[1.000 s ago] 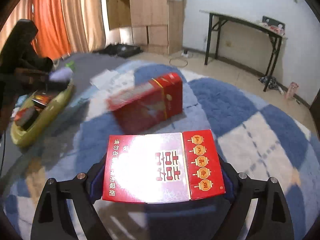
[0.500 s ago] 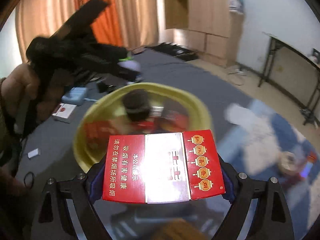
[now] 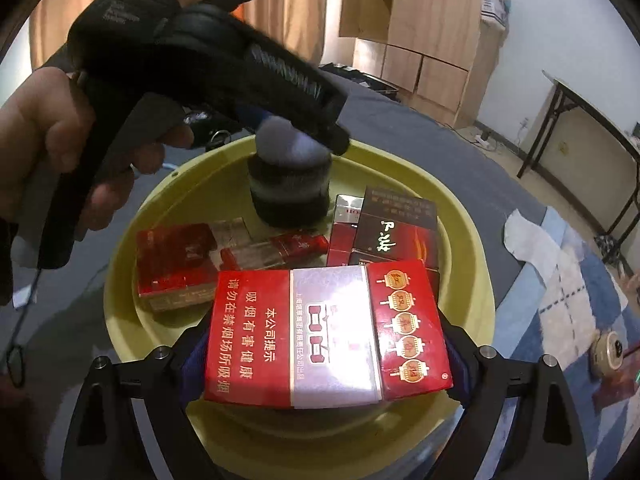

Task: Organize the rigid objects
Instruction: 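Place the red lantern box and lavender puff into the yellow tray, opening both grippers, then grasp the tall red box with the right gripper while the left grasps the silver tin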

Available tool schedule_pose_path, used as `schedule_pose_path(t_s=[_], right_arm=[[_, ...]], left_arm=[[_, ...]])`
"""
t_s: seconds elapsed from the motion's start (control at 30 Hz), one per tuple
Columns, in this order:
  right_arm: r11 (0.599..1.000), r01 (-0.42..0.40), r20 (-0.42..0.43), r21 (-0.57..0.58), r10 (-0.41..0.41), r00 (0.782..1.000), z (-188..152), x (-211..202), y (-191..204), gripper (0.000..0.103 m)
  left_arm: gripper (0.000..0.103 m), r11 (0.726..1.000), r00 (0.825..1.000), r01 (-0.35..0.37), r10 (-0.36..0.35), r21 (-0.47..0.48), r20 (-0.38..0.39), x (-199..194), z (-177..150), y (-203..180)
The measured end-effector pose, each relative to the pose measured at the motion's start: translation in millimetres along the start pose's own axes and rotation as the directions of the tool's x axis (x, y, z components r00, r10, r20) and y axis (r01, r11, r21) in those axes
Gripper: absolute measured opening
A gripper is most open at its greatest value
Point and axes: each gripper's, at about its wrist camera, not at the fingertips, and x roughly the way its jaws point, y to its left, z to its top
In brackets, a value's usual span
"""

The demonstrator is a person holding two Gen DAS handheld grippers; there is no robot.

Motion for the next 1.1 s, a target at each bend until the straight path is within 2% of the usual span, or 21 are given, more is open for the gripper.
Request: schedule_pose_path(t_s=[0.1, 0.2, 0.3, 0.33, 0.4, 0.43, 0.5, 0.57, 0.63, 0.7, 0.77, 0.83, 0.87, 0.93, 1.0, 1.03, 1.07, 1.1], right_arm=[[0.999, 0.017, 0.064, 0.049, -0.02, 0.998, 0.8, -14.2, -2.8, 0.103], [0.992, -0.005, 0.135, 0.127, -0.012, 0.991, -4.5, -40.4, -16.9, 0.103], [0.984, -0.063, 0.17, 0.169, 0.034, 0.985, -21.1, -63.2, -35.9, 0.103], [0.981, -0.05, 0.176, 0.185, 0.017, 0.984, -28.7, -69.0, -45.6, 0.103], [0.966, 0.026, 0.174, 0.256, -0.072, 0.982, -46.8, -83.4, -72.7, 0.103], [0.945, 0.083, 0.156, 0.315, -0.138, 0.978, -59.7, -87.6, -93.5, 0.103], [0.876, 0.203, 0.071, 0.438, -0.258, 0.963, -82.9, -90.2, -136.3, 0.103], [0.78, 0.265, -0.001, 0.568, -0.321, 0.947, -105.9, -93.8, -185.7, 0.102], [0.699, 0.268, -0.029, 0.663, -0.333, 0.942, -118.5, -96.3, -220.8, 0.101], [0.624, 0.23, -0.035, 0.747, -0.308, 0.951, -122.2, -96.2, -255.0, 0.101], [0.592, 0.211, -0.046, 0.778, -0.282, 0.958, -114.6, -90.3, -277.6, 0.101], [0.587, 0.156, -0.015, 0.794, -0.239, 0.971, -104.3, -79.0, -289.4, 0.094], [0.582, 0.148, -0.013, 0.8, -0.23, 0.973, -98.7, -75.0, -299.4, 0.093], [0.575, 0.2, -0.09, 0.793, -0.215, 0.973, -96.5, -61.9, -314.9, 0.088], [0.567, 0.181, -0.088, 0.804, -0.188, 0.978, -96.3, -54.4, -326.9, 0.087], [0.567, 0.194, -0.103, 0.801, -0.189, 0.977, -97.6, -52.8, -331.4, 0.087], [0.571, 0.197, -0.11, 0.797, -0.184, 0.977, -97.1, -52.0, -335.4, 0.087], [0.574, 0.192, -0.113, 0.796, -0.171, 0.979, -99.3, -47.1, -341.1, 0.082]], left_arm=[[0.102, 0.999, 0.994, -0.003, 0.008, -0.05, 0.11, -26.9, 6.1, 0.3], [0.103, 0.999, 0.985, -0.009, 0.016, -0.039, 0.172, -50.1, 14.7, -9.8], [0.103, 1.0, 0.981, -0.018, 0.022, -0.024, 0.192, -66.6, 24.0, -26.1], [0.103, 1.0, 0.981, -0.017, 0.02, -0.016, 0.193, -68.8, 25.8, -30.6], [0.103, 1.0, 0.981, 0.004, -0.009, 0.027, 0.195, -72.0, 27.2, -48.0], [0.103, 0.998, 0.981, 0.012, -0.024, 0.059, 0.192, -71.4, 26.2, -58.8], [0.103, 0.99, 0.986, 0.009, -0.032, 0.138, 0.166, -64.9, 21.3, -84.1], [0.103, 0.977, 0.99, -0.001, -0.029, 0.212, 0.141, -56.7, 13.2, -107.5], [0.103, 0.957, 0.994, 0.007, -0.037, 0.29, 0.1, -43.6, 2.1, -134.5], [0.103, 0.945, 0.997, 0.022, -0.047, 0.326, 0.068, -33.1, -5.9, -154.0], [0.103, 0.931, 0.997, 0.057, -0.071, 0.361, 0.028, -20.0, -12.7, -176.5], [0.103, 0.911, 0.996, 0.079, -0.09, 0.404, 0.01, -3.6, -18.9, -201.6], [0.103, 0.893, 0.995, 0.087, -0.098, 0.441, 0.002, 10.1, -22.0, -217.9], [0.103, 0.851, 0.995, 0.092, -0.097, 0.517, -0.017, 33.7, -27.0, -244.9], [0.103, 0.79, 0.994, 0.107, -0.106, 0.603, -0.038, 58.4, -32.4, -271.0], [0.103, 0.75, 0.993, 0.11, -0.11, 0.652, -0.042, 70.3, -36.0, -284.0], [0.103, 0.725, 0.993, 0.108, -0.112, 0.68, -0.039, 77.7, -38.7, -291.8], [0.103, 0.698, 0.992, 0.108, -0.118, 0.708, -0.036, 87.4, -40.5, -300.4]])
